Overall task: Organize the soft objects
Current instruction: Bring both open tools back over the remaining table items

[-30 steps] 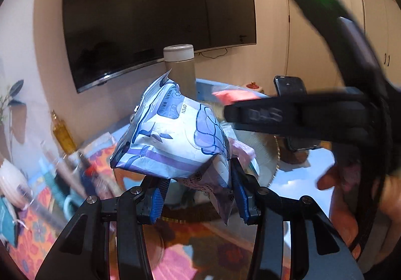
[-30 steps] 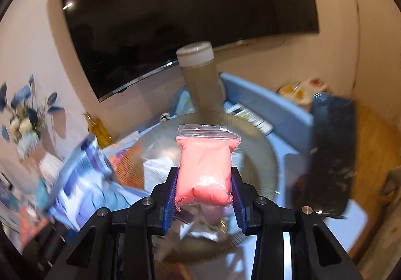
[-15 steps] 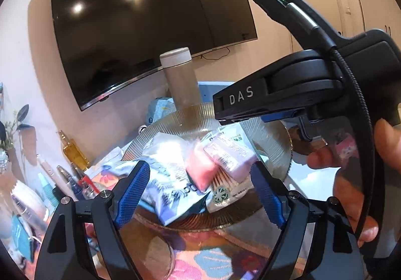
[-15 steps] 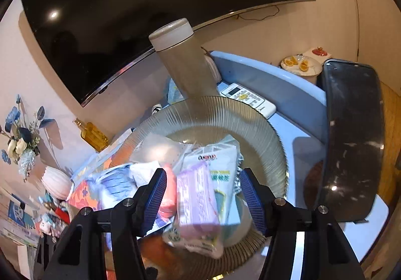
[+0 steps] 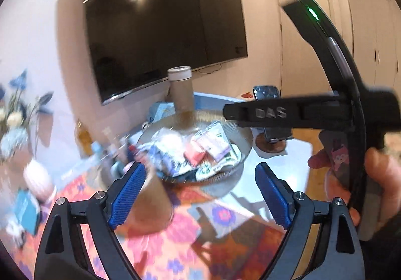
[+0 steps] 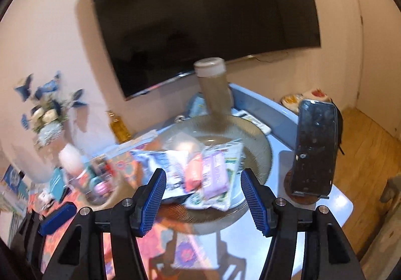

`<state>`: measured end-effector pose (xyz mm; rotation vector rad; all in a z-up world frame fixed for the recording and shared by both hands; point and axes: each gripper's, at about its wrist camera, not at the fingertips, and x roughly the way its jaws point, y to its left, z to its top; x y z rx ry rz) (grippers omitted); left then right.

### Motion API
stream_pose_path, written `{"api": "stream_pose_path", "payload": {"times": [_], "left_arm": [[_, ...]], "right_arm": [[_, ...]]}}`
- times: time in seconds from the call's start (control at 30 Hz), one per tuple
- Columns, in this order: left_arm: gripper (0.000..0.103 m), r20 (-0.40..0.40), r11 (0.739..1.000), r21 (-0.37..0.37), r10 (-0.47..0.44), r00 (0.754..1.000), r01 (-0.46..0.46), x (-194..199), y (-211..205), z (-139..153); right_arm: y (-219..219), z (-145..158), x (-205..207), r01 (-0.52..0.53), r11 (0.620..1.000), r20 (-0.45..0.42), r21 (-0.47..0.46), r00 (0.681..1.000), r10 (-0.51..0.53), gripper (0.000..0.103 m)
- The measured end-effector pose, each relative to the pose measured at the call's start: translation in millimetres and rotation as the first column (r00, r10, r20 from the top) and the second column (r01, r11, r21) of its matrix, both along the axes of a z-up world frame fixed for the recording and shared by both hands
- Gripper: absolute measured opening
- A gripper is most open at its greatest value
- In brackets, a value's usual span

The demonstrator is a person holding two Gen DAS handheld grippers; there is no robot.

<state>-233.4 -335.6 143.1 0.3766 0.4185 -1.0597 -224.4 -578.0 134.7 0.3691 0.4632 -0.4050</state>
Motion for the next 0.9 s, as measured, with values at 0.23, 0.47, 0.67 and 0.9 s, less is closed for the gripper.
{"api": "stream_pose_path", "payload": {"times": [0.23, 0.47, 0.67, 0.9], "left_arm": [[0.088, -0.152, 0.980, -0.049, 0.185, 0.971, -0.194, 52, 120, 27], [0.097, -0.151, 0.812, -0.052, 0.570, 0.808, -0.582, 101, 277, 50], [0.097, -0.302, 0.657, 0.005, 0.720, 0.625, -0.754, 149, 378, 9], [0.097, -0.391, 0.643, 0.101, 0.727, 0.564, -0.759, 193, 400, -69]], "right_arm": [[83, 27, 0, -0.235, 0.968, 0.040, -0.089, 0.970, 0.239, 0.061], [212, 22, 30, -0.495, 0.841, -0.022, -0.217, 0.864, 0.503, 0.085], [307, -40, 100, -0.634, 0.749, -0.184, -0.193, 0.773, 0.608, 0.085], [321, -129, 182, -0.585, 0.811, -0.311, 0.018, 0.768, 0.560, 0.085]]}}
